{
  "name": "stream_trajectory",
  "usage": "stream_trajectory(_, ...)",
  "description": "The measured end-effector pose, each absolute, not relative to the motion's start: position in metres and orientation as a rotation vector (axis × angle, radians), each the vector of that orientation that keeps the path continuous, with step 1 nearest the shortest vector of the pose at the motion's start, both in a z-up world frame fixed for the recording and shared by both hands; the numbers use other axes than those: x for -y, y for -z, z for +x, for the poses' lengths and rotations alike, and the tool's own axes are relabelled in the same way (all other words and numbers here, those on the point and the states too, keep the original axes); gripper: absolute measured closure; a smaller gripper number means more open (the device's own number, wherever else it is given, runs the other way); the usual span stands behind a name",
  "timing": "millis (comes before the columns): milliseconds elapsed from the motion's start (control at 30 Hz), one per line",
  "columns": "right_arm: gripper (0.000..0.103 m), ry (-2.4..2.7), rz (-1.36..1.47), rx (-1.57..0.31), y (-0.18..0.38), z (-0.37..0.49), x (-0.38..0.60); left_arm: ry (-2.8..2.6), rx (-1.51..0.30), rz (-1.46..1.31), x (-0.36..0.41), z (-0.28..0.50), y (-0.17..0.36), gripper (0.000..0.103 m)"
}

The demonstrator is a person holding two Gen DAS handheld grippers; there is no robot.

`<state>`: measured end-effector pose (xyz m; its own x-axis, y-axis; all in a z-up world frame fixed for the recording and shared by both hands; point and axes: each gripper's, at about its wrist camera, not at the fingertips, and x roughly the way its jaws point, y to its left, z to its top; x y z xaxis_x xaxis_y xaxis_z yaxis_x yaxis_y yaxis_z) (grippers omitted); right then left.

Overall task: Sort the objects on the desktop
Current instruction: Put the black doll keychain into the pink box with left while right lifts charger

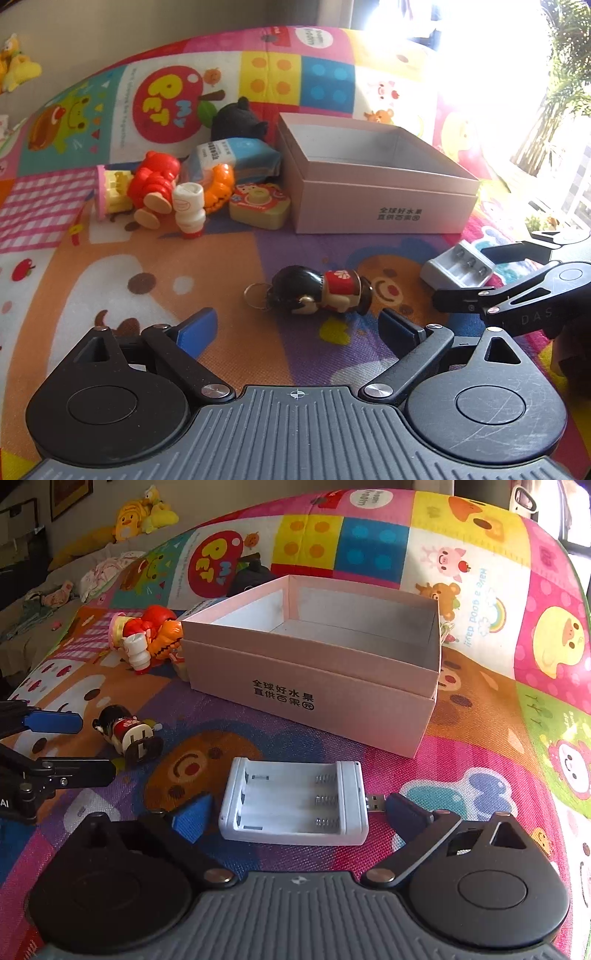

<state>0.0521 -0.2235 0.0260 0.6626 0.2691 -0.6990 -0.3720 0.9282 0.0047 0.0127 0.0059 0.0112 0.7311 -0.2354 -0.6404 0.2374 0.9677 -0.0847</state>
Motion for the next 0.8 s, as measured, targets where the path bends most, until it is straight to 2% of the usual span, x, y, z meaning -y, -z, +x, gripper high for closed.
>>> stream_trajectory(233, 0.012, -0.360, -0.142, -0.750, -0.036, 0.032, 0.234, 0.217, -0.700, 0.074, 0.019, 0.032, -0.011, 0.007)
stream_trajectory(267, 0.012, -0.361, -0.140, -0.747, -0.038, 0.028, 0.236, 0.217, -0.704, 0.084, 0.021, 0.034, -0.010, 0.009)
stream_trajectory(333, 0.012, -0.361, -0.147, -0.739, -0.044, 0.018, 0.241, 0.216, -0.711, 0.104, 0.025, 0.036, -0.009, 0.025)
stream_trajectory(400, 0.012, -0.362, -0.155, -0.735, -0.050, 0.008, 0.246, 0.224, -0.716, 0.132, 0.028, 0.033, -0.007, 0.031)
stream_trajectory(567, 0.012, -0.384, -0.180, -0.720, -0.068, -0.012, 0.254, 0.280, -0.691, 0.201, 0.036, 0.013, -0.016, 0.032)
stream_trajectory(800, 0.012, -0.330, -0.123, -0.487, -0.140, -0.029, 0.282, 0.344, -0.500, 0.137, 0.053, 0.021, -0.088, 0.032)
